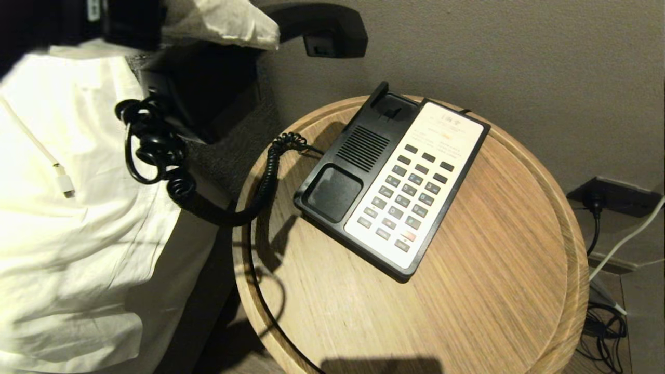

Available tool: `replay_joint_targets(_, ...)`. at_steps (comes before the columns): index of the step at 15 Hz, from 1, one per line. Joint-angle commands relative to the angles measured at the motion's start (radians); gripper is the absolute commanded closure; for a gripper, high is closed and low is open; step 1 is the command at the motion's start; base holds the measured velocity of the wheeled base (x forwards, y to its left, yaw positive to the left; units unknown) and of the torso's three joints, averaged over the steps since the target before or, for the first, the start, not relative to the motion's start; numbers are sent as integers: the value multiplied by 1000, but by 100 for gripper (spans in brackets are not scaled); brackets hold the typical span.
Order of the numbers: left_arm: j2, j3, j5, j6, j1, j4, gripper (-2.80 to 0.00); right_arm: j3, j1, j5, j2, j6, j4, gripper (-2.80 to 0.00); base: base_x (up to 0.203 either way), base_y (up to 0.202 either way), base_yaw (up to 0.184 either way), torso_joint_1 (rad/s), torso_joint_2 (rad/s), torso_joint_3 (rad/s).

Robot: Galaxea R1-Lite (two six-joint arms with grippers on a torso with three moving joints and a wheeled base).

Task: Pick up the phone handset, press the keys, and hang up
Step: Dial the number

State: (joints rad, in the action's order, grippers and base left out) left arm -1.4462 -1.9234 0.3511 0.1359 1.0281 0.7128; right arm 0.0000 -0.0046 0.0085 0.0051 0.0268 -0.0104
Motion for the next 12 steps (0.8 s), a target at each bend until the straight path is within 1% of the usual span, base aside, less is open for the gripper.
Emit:
replay_joint_targets(1, 31, 0, -8, 31, 0, 4, 0, 0, 0, 0, 1, 1, 0, 0, 0, 0, 0, 0, 0, 0)
replay_joint_targets(3, 50, 2, -40, 111, 0, 5, 0, 0, 0, 0, 0, 1, 1, 0, 0, 0, 0, 0, 0, 0)
replay_joint_targets(5, 81, 12, -91, 230, 0, 9, 0, 0, 0, -1, 1, 1, 0, 0, 0, 0, 0, 0, 0, 0)
replay_joint_targets(6, 97, 14, -107, 287, 0, 11, 0, 0, 0, 0, 0, 1, 0, 0, 0, 0, 0, 0, 0, 0)
replay_joint_targets(7, 107, 15, -114, 327, 0, 12, 0, 0, 0, 0, 0, 1, 0, 0, 0, 0, 0, 0, 0, 0)
replay_joint_targets(9, 127, 14, -134, 371, 0, 12, 0, 0, 0, 0, -1, 1, 0, 0, 0, 0, 0, 0, 0, 0)
replay_joint_targets(12, 148, 12, -135, 439, -1, 7, 0, 0, 0, 1, 0, 1, 0, 0, 0, 0, 0, 0, 0, 0)
